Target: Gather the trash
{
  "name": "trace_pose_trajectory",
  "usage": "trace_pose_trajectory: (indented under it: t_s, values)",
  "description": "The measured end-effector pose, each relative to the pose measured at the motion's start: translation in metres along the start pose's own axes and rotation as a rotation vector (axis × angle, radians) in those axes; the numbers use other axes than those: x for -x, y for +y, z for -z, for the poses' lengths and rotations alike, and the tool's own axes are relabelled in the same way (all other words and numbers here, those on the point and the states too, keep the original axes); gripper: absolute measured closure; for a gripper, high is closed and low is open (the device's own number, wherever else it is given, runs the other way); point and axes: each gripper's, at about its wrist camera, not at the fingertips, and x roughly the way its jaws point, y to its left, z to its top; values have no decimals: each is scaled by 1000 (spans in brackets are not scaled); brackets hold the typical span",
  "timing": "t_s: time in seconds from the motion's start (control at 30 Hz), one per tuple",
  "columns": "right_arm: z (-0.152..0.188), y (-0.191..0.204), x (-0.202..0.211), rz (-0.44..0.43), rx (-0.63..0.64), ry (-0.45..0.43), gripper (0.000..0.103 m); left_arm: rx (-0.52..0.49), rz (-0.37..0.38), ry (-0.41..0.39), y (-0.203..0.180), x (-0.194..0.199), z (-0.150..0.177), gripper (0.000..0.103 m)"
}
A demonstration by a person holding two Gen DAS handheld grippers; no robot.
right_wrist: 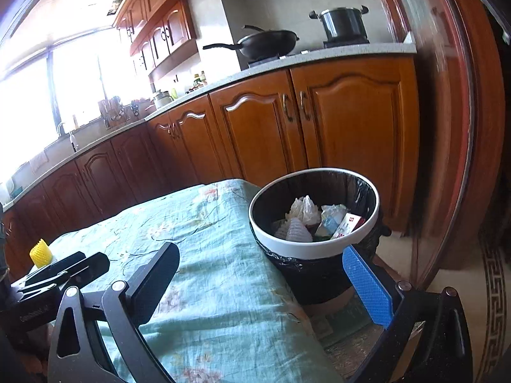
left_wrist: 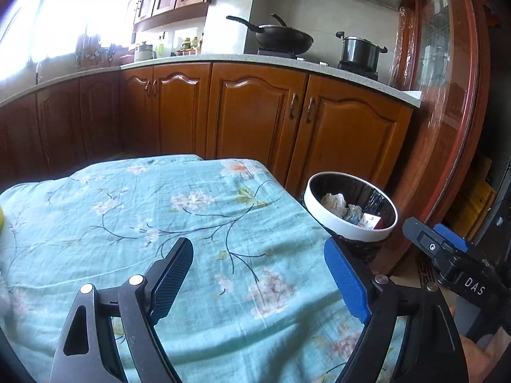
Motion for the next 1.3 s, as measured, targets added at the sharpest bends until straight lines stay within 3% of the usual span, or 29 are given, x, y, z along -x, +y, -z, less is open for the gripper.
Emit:
trace_pose_trajectory:
  t_s: [0.1, 0.2, 0.4, 0.77, 1.3]
  values:
    - [-6, 11, 17, 7, 65, -86, 0, -16, -43, -95, 0, 21, 6, 1]
    - [-7, 20, 30, 8, 123, -176, 0, -31, -92, -146, -1, 31, 17, 1]
    - [2, 23, 19, 20, 140, -173, 0, -15, -122, -150, 3, 29, 33, 1]
    - [15, 26, 16, 12, 152, -187, 0, -17, -162, -156, 14, 19, 34, 1]
    - [18, 25, 19, -12, 139, -196, 0, -64, -155, -168, 16, 13, 40, 1]
